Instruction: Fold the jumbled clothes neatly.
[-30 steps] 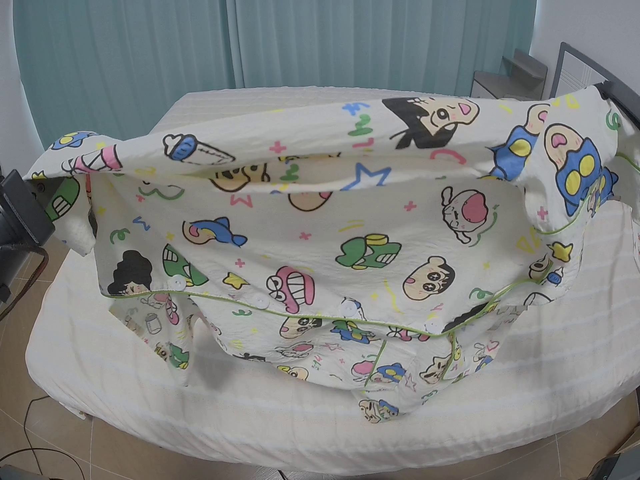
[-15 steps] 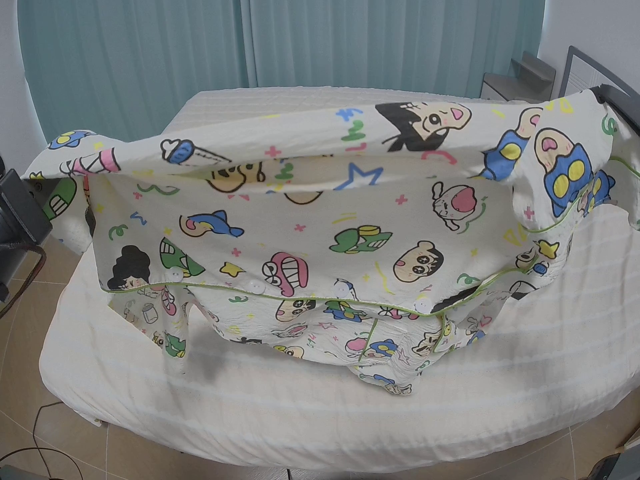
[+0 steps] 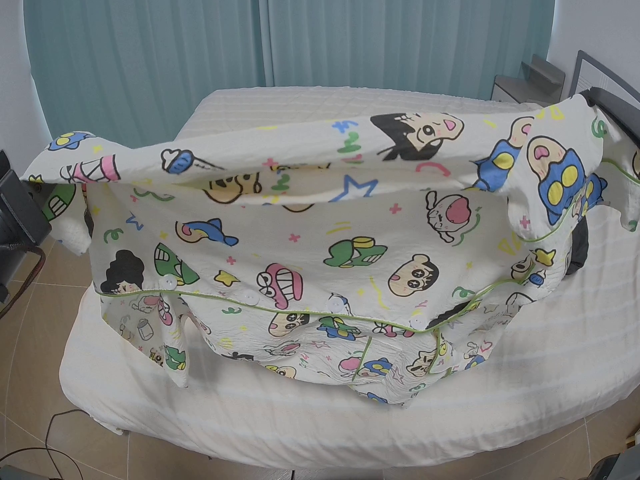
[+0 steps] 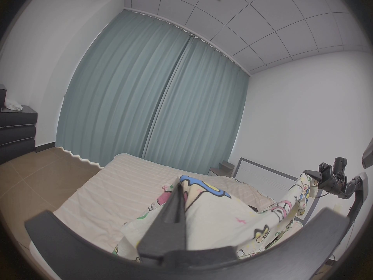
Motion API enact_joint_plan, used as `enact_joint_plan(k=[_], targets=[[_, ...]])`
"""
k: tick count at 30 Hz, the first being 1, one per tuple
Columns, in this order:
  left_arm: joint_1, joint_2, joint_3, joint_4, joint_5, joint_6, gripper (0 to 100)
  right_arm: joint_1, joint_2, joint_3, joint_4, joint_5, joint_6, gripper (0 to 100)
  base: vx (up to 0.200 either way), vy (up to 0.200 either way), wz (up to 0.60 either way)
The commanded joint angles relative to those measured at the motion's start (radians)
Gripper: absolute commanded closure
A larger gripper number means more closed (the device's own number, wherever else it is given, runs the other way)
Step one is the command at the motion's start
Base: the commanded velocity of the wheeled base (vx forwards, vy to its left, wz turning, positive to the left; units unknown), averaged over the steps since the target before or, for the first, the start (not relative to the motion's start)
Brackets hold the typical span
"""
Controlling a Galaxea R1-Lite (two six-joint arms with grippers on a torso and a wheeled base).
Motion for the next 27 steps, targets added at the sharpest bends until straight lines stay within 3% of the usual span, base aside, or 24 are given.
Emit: enact_joint_plan(k=[1,17,27], targets=[[0.001,0.003,0.0,-0.001,0.0,0.0,100,0.0,0.01,0.001,-0.001,0.001,0.0,100,0.0,0.2,0.0],[0.001,-0.012,0.03,-0.003,0.0,0.0,100,0.0,0.01,0.004,-0.001,0.001,0.0,100,0.0,0.2,0.0],[0.001,-0.02,0.036,-0.003,0.002,0.0,100,0.0,0.007,0.004,-0.001,0.001,0.0,100,-0.02,0.0,0.0]])
